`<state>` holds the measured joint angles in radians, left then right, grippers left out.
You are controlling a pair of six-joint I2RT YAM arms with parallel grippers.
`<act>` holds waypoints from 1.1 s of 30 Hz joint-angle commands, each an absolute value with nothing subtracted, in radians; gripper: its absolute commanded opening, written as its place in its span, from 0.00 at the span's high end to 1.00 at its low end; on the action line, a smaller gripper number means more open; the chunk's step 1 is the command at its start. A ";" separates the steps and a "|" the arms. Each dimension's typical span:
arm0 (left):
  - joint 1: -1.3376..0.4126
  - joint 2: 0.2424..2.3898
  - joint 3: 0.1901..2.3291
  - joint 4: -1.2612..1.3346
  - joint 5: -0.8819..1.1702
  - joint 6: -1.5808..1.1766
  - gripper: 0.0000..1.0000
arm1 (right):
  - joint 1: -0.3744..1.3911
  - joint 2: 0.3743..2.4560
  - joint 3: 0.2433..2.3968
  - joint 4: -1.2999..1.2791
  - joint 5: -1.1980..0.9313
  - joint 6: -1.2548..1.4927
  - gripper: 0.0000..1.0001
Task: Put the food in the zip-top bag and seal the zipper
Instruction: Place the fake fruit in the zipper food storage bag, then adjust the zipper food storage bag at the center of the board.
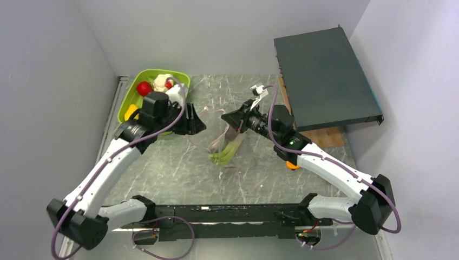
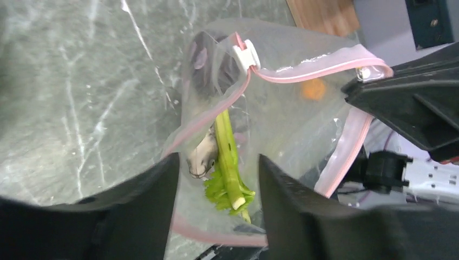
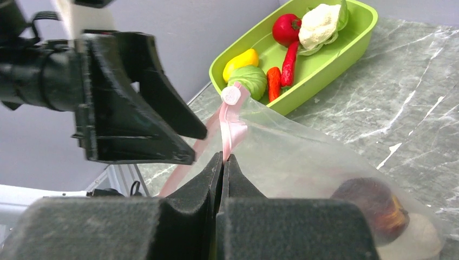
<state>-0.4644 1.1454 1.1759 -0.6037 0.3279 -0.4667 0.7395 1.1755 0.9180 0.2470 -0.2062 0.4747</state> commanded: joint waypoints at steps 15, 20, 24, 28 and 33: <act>-0.420 1.167 1.082 -0.510 0.234 -0.522 0.34 | 0.741 1.130 0.919 0.314 -0.183 0.456 1.00; -0.391 1.247 1.154 -0.475 0.396 -0.515 0.98 | 0.742 1.114 0.912 0.294 -0.166 0.443 1.00; -0.391 1.235 1.198 -0.342 0.570 -0.508 1.00 | 0.742 1.100 0.907 0.271 -0.120 0.401 1.00; -0.393 1.226 1.244 -0.226 0.742 -0.569 1.00 | 0.742 1.076 0.919 0.251 -0.059 0.343 1.00; -0.409 1.167 1.200 -0.094 0.830 -0.630 1.00 | 0.753 1.005 0.890 0.324 -0.145 0.288 1.00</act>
